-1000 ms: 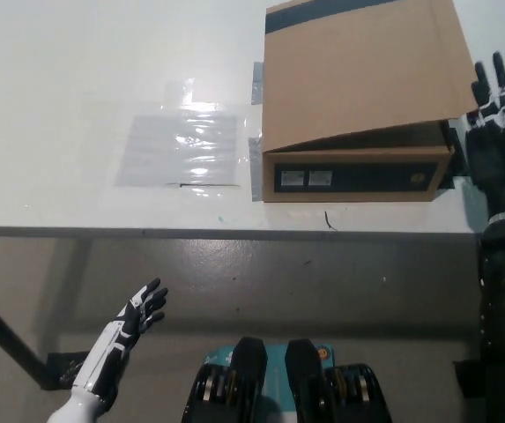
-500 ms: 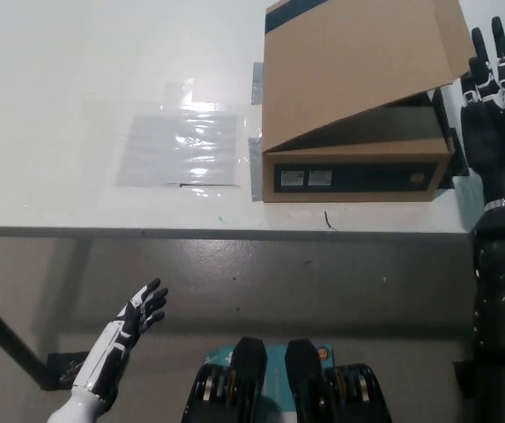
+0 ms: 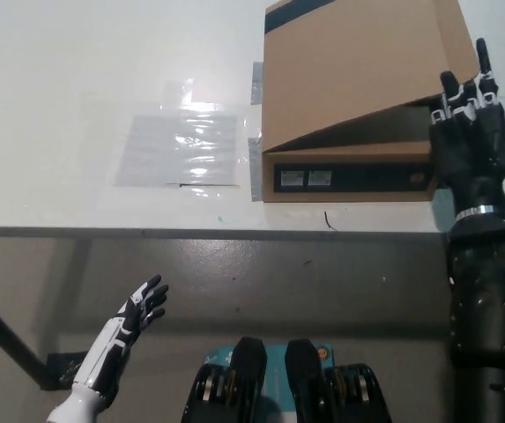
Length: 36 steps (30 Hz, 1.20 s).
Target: A small storage box is placed at the center of the table and the robot uses its right hand to slide under its lid and push it upwards to open it
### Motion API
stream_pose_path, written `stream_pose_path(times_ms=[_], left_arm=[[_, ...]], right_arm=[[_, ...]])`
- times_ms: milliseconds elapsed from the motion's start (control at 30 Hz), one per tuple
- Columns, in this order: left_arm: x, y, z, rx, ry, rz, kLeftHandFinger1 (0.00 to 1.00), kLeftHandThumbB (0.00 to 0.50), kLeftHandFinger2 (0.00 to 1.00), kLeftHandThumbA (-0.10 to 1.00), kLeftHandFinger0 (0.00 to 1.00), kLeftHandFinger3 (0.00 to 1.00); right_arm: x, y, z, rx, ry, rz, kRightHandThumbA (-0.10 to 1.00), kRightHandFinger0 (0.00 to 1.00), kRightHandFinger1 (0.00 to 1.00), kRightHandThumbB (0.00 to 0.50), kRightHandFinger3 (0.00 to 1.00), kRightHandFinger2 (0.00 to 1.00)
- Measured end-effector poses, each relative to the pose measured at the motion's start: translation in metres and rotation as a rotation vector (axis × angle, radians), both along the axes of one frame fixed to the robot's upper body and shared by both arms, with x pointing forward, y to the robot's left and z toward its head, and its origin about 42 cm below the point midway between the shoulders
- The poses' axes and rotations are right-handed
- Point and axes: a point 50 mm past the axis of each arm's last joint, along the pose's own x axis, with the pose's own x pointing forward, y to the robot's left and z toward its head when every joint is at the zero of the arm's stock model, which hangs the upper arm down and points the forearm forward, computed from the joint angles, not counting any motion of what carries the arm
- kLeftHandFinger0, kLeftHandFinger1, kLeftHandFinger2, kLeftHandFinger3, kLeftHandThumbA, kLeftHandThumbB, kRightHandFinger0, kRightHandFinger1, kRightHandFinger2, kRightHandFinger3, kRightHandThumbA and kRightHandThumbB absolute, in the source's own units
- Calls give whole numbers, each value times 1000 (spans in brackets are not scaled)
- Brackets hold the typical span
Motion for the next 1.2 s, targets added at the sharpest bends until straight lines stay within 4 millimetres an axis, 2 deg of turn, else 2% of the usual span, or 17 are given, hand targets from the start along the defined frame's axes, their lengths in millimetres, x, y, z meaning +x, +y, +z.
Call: stream_pose_path(times_ms=[167,300,567,600,767,833,867,1033,1200], left_arm=[[0,0,0,0,0,-1,1000,363,1000,1000,1000,1000],[0,0,0,1,0,-1,1000,345,1000,1000,1000,1000],[0,0,0,2,-1,-2,1000,354,1000,1000,1000,1000],[0,0,0,2,-1,-2,1000,354,1000,1000,1000,1000],[1,0,1,2,-2,-2,1000,365,1000,1000,1000,1000],[1,0,1,2,-1,-2,1000,381,1000,1000,1000,1000],[1,0,1,2,-1,-3,1000,373,1000,1000,1000,1000],[1,-1,1,2,-2,-6,1000,362,1000,1000,1000,1000],[3,-2,4,3,-13,-13,1000,374,1000,1000,1000,1000]], right_arm=[[4,15,10,13,-14,23,1000,1000,1000,303,1000,1000],[7,29,19,20,-29,48,1000,1000,1000,299,1000,1000],[11,69,39,-33,-60,123,1000,1000,1000,290,1000,1000],[11,74,41,-44,-63,134,1000,1000,1000,304,1000,1000],[15,117,46,-161,-51,216,1000,1000,1000,320,1000,1000],[15,130,47,-208,-47,242,1000,1000,1000,298,1000,1000],[15,144,47,-253,-45,270,1000,1000,1000,304,1000,1000],[18,184,45,-376,-23,343,1000,1000,1000,284,1000,1000],[21,214,46,-479,-13,391,1000,1000,1000,314,1000,1000]])
